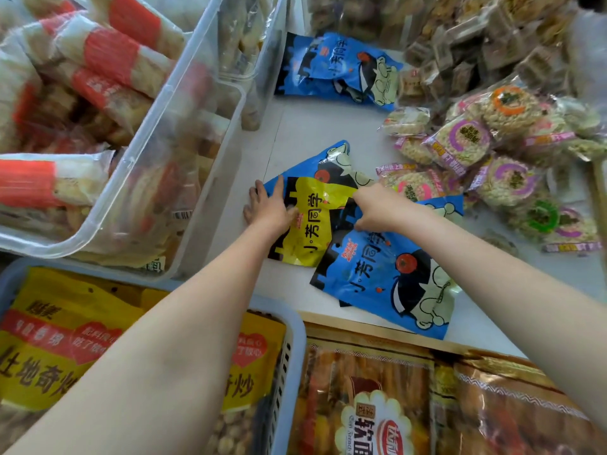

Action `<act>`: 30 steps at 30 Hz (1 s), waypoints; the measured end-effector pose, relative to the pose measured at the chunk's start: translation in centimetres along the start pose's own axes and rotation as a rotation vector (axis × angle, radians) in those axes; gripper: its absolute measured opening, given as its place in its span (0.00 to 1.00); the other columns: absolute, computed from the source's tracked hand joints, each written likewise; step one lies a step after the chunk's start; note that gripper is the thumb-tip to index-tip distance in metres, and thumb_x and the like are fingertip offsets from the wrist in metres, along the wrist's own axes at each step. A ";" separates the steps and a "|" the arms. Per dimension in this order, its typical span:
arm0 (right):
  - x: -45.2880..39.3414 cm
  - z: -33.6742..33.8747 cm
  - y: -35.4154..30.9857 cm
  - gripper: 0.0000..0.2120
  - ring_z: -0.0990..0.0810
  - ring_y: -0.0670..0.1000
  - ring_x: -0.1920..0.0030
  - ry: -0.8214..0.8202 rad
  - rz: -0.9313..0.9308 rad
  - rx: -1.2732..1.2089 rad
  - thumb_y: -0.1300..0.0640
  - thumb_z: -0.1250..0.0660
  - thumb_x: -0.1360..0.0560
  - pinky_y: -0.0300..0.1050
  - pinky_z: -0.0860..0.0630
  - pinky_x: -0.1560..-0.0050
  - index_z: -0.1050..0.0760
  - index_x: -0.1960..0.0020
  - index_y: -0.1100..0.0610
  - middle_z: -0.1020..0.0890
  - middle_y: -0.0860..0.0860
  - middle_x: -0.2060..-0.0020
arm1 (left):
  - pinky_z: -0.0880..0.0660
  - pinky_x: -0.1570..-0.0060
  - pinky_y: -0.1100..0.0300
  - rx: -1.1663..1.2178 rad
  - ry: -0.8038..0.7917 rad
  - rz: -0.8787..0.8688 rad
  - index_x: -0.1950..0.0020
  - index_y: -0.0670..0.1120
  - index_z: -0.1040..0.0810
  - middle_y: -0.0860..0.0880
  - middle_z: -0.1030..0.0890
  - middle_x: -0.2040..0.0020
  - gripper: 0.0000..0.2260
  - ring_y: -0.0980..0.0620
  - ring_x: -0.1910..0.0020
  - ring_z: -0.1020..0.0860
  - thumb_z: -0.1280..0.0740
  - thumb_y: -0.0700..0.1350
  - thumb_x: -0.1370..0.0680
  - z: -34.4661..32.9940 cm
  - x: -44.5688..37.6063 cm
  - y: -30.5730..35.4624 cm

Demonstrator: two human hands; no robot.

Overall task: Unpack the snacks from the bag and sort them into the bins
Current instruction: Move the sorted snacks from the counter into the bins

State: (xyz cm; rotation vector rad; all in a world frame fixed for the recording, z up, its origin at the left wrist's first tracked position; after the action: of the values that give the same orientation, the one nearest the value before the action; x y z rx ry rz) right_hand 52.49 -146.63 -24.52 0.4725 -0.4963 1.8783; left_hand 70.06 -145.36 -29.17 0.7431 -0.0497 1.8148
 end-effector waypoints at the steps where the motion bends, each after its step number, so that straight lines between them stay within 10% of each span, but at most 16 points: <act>1: -0.1 0.0 0.0 0.15 0.30 0.53 0.64 -0.008 -0.004 -0.001 0.63 0.34 0.26 0.42 0.38 0.73 0.38 0.65 0.58 0.31 0.53 0.66 | 0.49 0.28 0.44 -0.019 0.017 -0.019 0.22 0.51 0.56 0.41 0.55 0.22 0.35 0.42 0.24 0.55 0.37 0.53 0.21 0.3 -0.3 0.1; 9: -0.6 0.0 -0.3 0.16 0.28 0.54 0.62 -0.053 -0.022 -0.008 0.61 0.32 0.26 0.45 0.33 0.67 0.38 0.66 0.58 0.32 0.52 0.67 | 0.38 0.38 0.49 -0.179 0.116 -0.029 0.30 0.46 0.37 0.42 0.33 0.33 0.32 0.42 0.33 0.38 0.29 0.57 0.28 1.7 -1.6 1.1; 16: -0.3 -0.2 -0.2 0.16 0.29 0.53 0.62 -0.050 -0.023 -0.091 0.58 0.30 0.27 0.43 0.35 0.70 0.37 0.64 0.59 0.31 0.52 0.65 | 0.26 0.49 0.56 0.485 0.241 -0.010 0.35 0.47 0.32 0.43 0.26 0.40 0.23 0.47 0.46 0.26 0.29 0.39 0.28 1.6 1.2 0.5; 21: 2.3 1.7 0.7 0.15 0.23 0.55 0.48 0.065 0.024 -0.364 0.58 0.29 0.28 0.48 0.25 0.52 0.24 0.43 0.62 0.21 0.54 0.49 | 0.24 0.47 0.57 0.594 0.403 -0.250 0.31 0.50 0.34 0.46 0.22 0.45 0.26 0.49 0.46 0.22 0.31 0.37 0.26 5.0 6.2 2.2; 30: 12.6 9.7 1.5 0.11 0.24 0.44 0.61 0.306 0.149 -0.656 0.64 0.28 0.29 0.37 0.29 0.63 0.30 0.62 0.55 0.25 0.54 0.60 | 0.25 0.56 0.47 0.326 0.460 -0.680 0.25 0.51 0.42 0.44 0.17 0.60 0.33 0.45 0.62 0.20 0.31 0.38 0.26 11.9 17.9 6.6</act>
State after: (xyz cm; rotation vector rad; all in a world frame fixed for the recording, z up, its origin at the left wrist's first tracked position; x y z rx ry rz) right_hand 47.67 -142.70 -9.75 -0.2878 -0.9064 1.7559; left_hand 66.51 -137.36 -8.42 0.4618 0.7310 1.2978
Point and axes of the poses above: each hand's wrist, its own x-axis away from the middle knuckle, its own z-axis out of the back of the hand, y = z × x, the point moved 5 cm from there along -x, towards the middle knuckle
